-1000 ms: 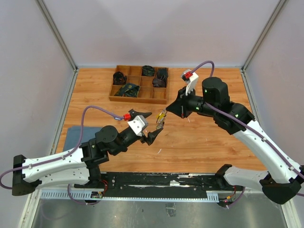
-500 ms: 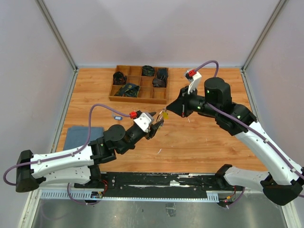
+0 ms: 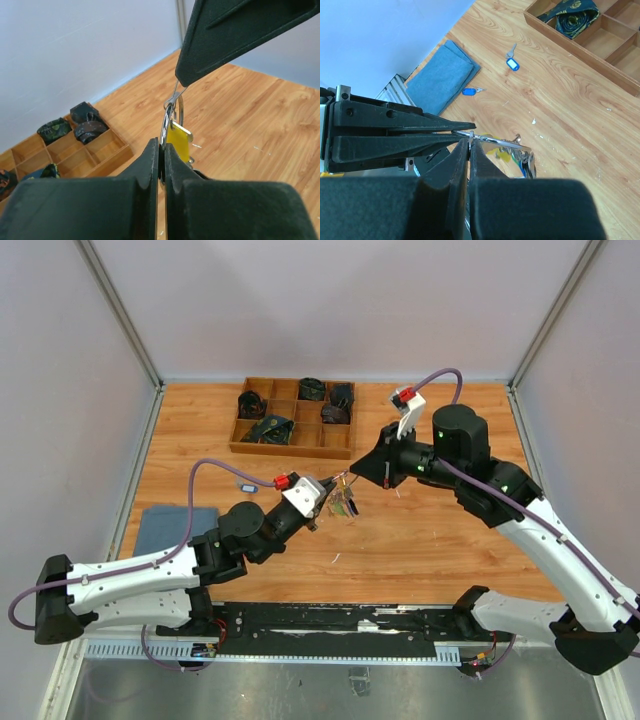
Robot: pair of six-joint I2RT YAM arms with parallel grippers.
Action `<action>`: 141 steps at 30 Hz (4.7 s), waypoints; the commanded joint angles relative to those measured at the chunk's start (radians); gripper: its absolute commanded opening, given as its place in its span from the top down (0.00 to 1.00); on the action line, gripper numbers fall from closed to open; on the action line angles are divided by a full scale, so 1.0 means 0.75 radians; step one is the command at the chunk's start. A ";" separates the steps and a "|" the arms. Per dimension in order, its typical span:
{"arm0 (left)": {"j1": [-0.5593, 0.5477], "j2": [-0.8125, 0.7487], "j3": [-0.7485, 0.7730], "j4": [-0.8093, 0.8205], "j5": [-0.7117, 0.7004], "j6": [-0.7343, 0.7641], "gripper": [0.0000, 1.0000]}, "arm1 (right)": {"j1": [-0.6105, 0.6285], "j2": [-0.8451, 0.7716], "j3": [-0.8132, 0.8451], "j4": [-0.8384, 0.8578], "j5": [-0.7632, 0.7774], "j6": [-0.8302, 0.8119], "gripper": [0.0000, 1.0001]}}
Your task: Put the keys on the keyring
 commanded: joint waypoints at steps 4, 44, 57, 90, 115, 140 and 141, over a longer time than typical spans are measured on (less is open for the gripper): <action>0.008 -0.012 0.055 -0.091 0.021 0.108 1.00 | 0.023 -0.042 0.021 0.031 0.030 -0.096 0.96; 0.650 0.318 0.626 -1.011 0.871 -0.239 1.00 | 0.021 -0.200 -0.174 -0.088 0.763 -0.347 0.02; 0.649 0.332 0.574 -0.937 0.678 -0.392 0.99 | 0.021 -0.308 -0.262 0.051 0.771 -0.244 0.01; 0.489 0.705 0.074 0.109 1.120 -0.893 0.99 | 0.021 -0.446 -0.399 -0.013 0.888 -0.313 0.01; 0.688 0.979 0.224 0.050 0.795 -0.749 0.81 | 0.021 -0.434 -0.362 -0.144 0.960 -0.183 0.01; 1.284 0.061 0.168 -0.542 0.572 -0.672 0.06 | -0.358 -0.254 -0.357 -0.124 0.468 -0.303 0.02; 1.307 0.032 0.174 -0.572 0.588 -0.678 0.05 | -0.421 -0.249 -0.360 -0.113 0.402 -0.288 0.02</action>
